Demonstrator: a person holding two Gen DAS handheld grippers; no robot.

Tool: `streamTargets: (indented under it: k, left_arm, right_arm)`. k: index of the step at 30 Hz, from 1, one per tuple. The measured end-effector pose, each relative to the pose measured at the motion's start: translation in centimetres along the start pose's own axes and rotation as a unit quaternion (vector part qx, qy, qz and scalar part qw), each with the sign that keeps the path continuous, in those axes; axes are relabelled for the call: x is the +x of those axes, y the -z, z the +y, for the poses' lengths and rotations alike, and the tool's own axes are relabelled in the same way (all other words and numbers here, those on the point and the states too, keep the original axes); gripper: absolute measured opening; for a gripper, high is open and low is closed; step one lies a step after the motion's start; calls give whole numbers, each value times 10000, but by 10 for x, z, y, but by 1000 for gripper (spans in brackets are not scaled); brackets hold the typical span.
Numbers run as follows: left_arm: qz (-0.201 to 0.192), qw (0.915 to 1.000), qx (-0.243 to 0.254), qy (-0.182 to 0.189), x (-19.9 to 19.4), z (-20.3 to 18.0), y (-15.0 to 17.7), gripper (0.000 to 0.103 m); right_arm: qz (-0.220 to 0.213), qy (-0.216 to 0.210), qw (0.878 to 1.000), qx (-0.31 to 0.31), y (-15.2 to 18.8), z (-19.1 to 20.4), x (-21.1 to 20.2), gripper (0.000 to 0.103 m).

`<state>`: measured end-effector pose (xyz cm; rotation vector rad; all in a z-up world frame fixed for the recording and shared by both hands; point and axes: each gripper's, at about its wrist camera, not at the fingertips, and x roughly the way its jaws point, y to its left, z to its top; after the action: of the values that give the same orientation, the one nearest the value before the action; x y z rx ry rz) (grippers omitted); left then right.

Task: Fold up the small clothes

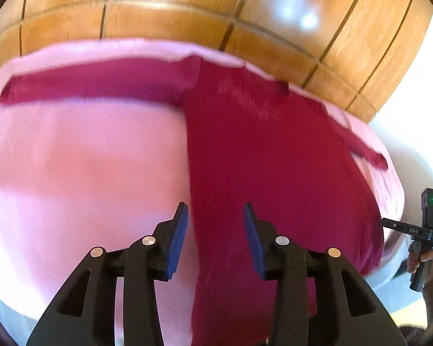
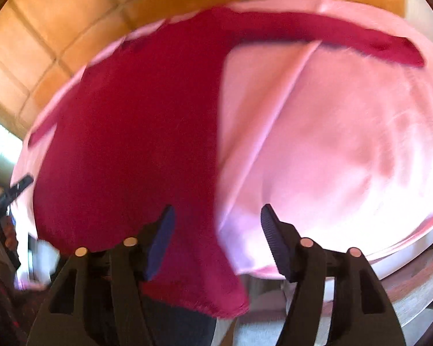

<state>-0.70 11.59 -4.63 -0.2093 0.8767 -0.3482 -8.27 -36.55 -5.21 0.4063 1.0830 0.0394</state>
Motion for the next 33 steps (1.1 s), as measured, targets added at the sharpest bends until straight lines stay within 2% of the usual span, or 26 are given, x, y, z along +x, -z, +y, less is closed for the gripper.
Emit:
streamTargets:
  k: [1,2,5,6,9,10,12,15,17,19,21,24,25,26,28,30,33]
  left_arm:
    - [-111,9999,27,-59,4,-5,-6,53]
    - [-202,9997,30,-136,10,-9,-12,57]
    - [-255,9995,-11,-174,36,-28,-32,58]
    - [-276,9995,2,-169,41,-33,-37,58]
    - [-268,9992,192,-227,63,-50,-47,58]
    - [-235,9991,257,-244,69,-54,-48,62]
    - [-145,9986,370,-340,87,-59,-50,64]
    - [35,9974,525,-497,109,-64,-47,64]
    - [58,9968,546,-578,118,-61,-44,71]
    - [-46,9966,609,-548,123,-63,-41,82]
    - [-22,9958,741,-538,128,-65,-39,88]
    - [17,9954,788,-541,133,-67,-40,92]
    - [24,9957,776,-512,133,-66,-40,93]
    - [24,9961,753,-469,134,-65,-40,93]
    - [21,9962,748,-444,133,-65,-40,94]
    - [23,9961,767,-432,134,-65,-40,95]
    - [11,9962,764,-416,134,-65,-40,95]
  right_arm:
    - [-213,-5,9993,310,-12,-13,-3,70]
    - [-363,3,9979,535,-20,-24,-4,71]
    - [-840,41,9836,1599,-55,-75,0,72]
    - [-993,103,9738,2042,-70,-98,5,72]
    - [-1298,266,9510,2792,-94,-141,15,67]
    - [-1372,249,9440,2991,-101,-153,18,66]
    - [-1513,328,9341,3217,-117,-171,24,66]
    - [-1658,471,9278,3310,-141,-182,35,65]
    - [-1717,612,9256,3316,-151,-185,38,65]
    - [-1757,740,9202,3419,-151,-211,25,65]
    - [-1795,866,9144,3524,-161,-226,26,63]
    - [-1796,1129,9111,3533,-174,-239,30,54]
    - [-1767,1213,9119,3500,-178,-239,30,44]
    - [-1700,1297,9152,3415,-185,-240,31,29]
    - [-1618,1350,9217,3256,-200,-238,31,8]
    - [-1771,1306,9277,3015,-205,-220,15,8]
    - [-2031,930,9457,2360,-223,-171,-4,7]
